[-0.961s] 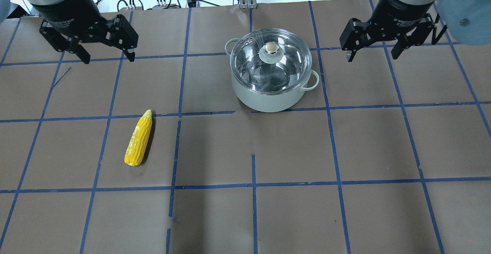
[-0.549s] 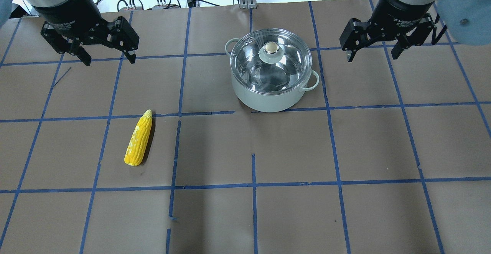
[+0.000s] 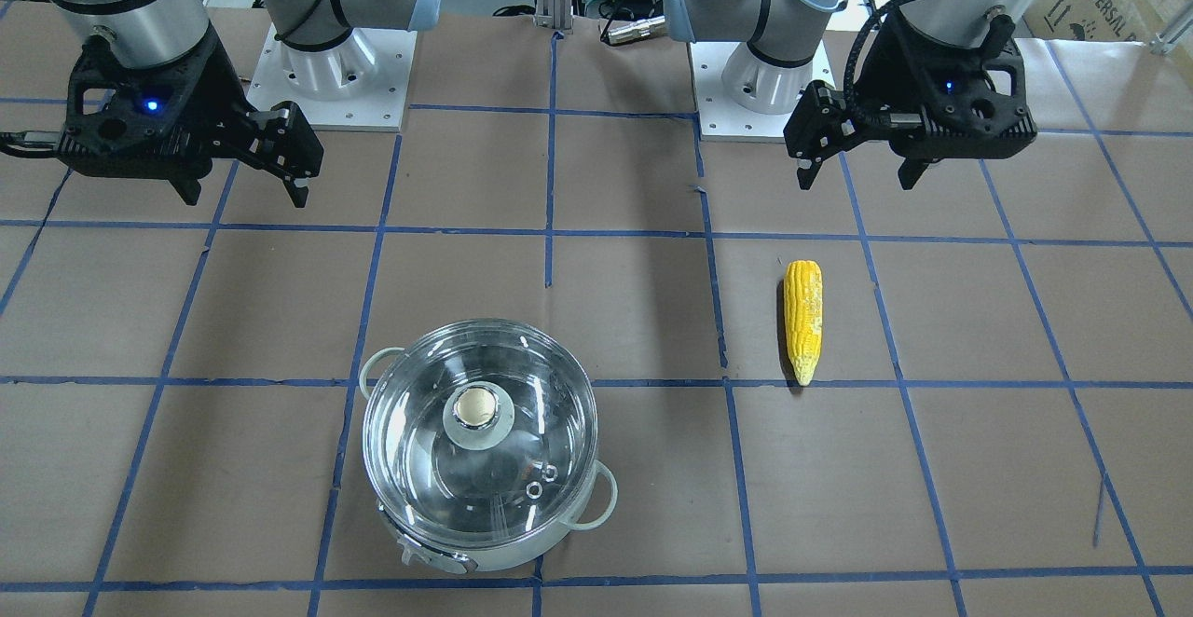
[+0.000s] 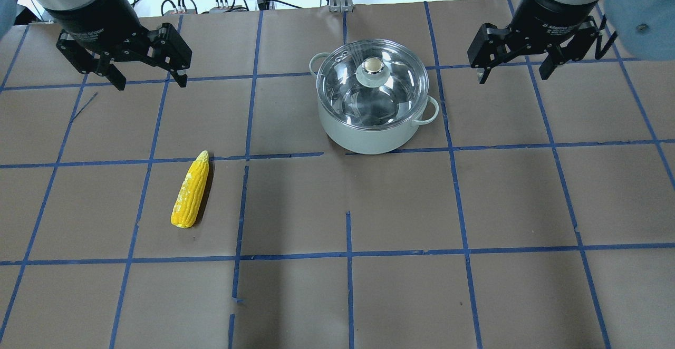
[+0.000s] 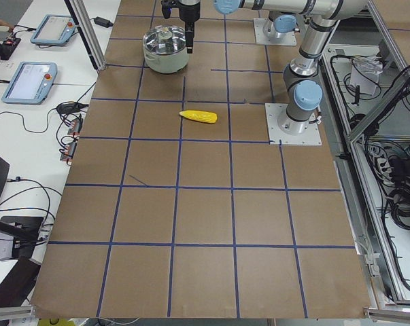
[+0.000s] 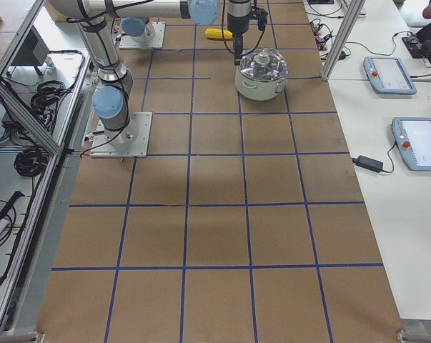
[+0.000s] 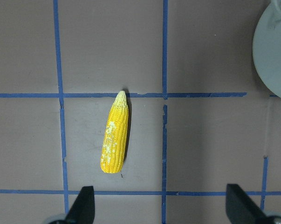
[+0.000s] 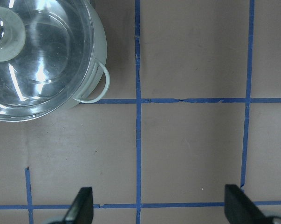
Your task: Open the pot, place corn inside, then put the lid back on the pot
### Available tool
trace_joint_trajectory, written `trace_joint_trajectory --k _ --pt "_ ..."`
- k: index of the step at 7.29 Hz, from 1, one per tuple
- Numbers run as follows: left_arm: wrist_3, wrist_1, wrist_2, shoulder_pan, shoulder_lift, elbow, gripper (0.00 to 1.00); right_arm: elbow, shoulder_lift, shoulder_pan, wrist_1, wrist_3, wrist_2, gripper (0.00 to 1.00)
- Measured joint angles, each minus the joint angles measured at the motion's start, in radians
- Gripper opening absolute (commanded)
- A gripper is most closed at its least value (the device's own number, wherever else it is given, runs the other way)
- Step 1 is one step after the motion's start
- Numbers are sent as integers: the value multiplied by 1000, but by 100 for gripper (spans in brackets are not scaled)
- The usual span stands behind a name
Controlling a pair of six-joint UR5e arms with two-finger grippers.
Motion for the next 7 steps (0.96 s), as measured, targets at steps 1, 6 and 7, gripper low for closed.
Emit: trace_joint_trajectory --k 1,6,7 --pt "2 0 0 0 0 1 100 -16 7 19 -3 5 0 99" --pt "4 0 2 1 -1 10 100 -323 359 278 -96 327 -17 98" --pt "4 0 2 1 -1 9 100 -317 404 295 -147 355 -15 99"
